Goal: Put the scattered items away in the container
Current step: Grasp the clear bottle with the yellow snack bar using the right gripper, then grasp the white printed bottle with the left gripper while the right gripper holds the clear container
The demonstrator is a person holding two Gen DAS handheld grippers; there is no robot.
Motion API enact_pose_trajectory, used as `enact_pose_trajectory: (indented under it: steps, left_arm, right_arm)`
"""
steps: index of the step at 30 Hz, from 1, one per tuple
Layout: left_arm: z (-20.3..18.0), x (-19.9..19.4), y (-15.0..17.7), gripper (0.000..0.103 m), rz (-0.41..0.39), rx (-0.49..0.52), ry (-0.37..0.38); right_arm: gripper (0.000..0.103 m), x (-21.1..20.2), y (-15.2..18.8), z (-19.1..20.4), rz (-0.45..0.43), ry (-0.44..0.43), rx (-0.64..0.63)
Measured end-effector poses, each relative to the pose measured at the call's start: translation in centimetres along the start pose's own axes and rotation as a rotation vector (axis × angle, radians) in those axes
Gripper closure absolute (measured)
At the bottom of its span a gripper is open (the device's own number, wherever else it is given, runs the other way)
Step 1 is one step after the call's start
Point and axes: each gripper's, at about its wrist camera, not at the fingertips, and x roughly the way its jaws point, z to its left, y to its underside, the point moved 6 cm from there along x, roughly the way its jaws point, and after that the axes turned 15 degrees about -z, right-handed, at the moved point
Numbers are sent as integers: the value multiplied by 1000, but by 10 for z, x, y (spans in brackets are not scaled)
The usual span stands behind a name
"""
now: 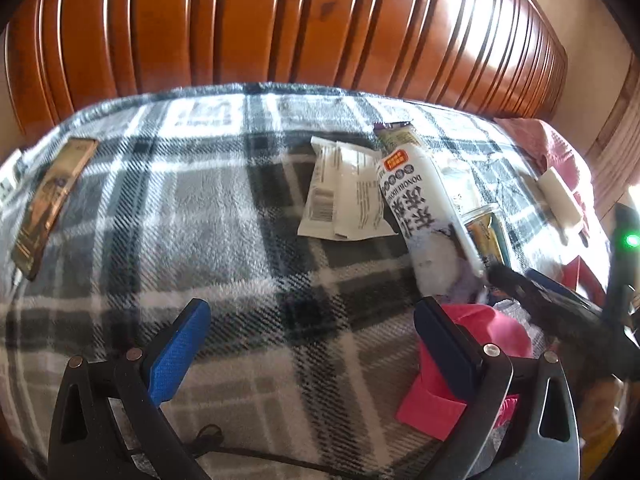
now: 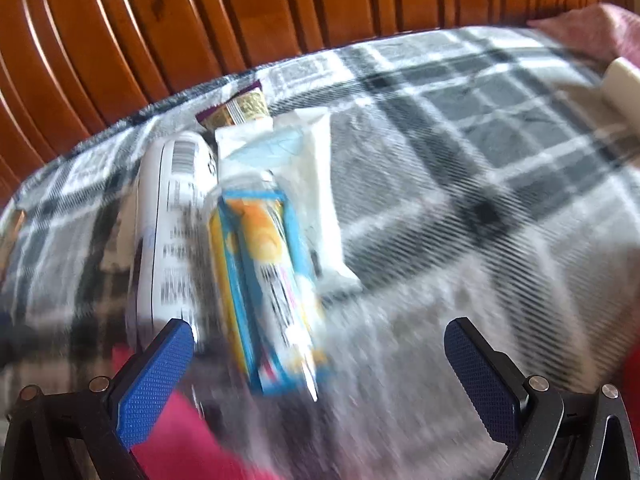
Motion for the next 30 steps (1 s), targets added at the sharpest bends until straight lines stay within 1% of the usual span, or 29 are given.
enact_pose_trajectory:
  steps: [1,2,3,4,5,6,7,8,11,13,16,18,21,23,25,26,27,28,29,30]
  left_arm:
    - [1,2,0,0,6,-12,-4]
    - [1,4,-1,0,7,-25,-8]
    - [0,7,-3,0,4,-42,-7]
    - [-2,11,-5,0,0,-57,-2]
    - [-5,15,-8,0,0,-69,4]
    - [-9,20,-10,0,5,-75,8]
    - [-13,26,-12,0,13,-78,11]
    - [-17,31,-13,0,20,-78,13]
    - [-34,45,-18,0,21,-68,42]
    - [-50,53,-22,0,12,-24,63]
    - [-75,66,-24,0,1,86,63]
    - [-88,70,-23,0,-21,129,63]
    - [-103,78,-18,0,-21,167,45]
    - [-109,86,-11,0,1,168,53]
    - [-110,95,-3,0,34,158,56]
    - [-110,101,1,0,50,155,56]
    - [-109,106,6,0,63,163,55]
    - [-109,110,11,0,70,182,51]
    - [-110,112,14,0,60,217,41]
    - [-113,112,17,0,42,267,28]
  right_arm:
    - [0,7,1,-1,6,-2,19]
    - [7,16,4,-2,35,-9,44]
    - [16,23,9,-3,69,-23,63]
    - [18,27,12,-3,76,-19,59]
    - [26,27,12,-3,60,-6,31]
    - [38,26,12,-2,50,2,0]
    - [46,25,11,-2,50,6,-23]
    - [50,23,11,-4,54,15,-35]
    - [50,16,10,-15,58,24,-9]
    - [52,6,10,-28,45,51,9]
    - [52,-6,16,-50,39,106,15]
    - [52,-9,19,-62,35,123,-9]
    - [52,-11,22,-65,15,105,-55]
    - [47,-10,26,-63,3,101,-105]
    - [44,-10,29,-61,-16,103,-131]
    - [40,-10,30,-60,-18,98,-134]
    - [30,-9,31,-58,-16,82,-131]
    - [23,-6,32,-56,-9,48,-124]
    - [8,-3,33,-53,0,14,-124]
    - [0,1,35,-49,16,-7,-140]
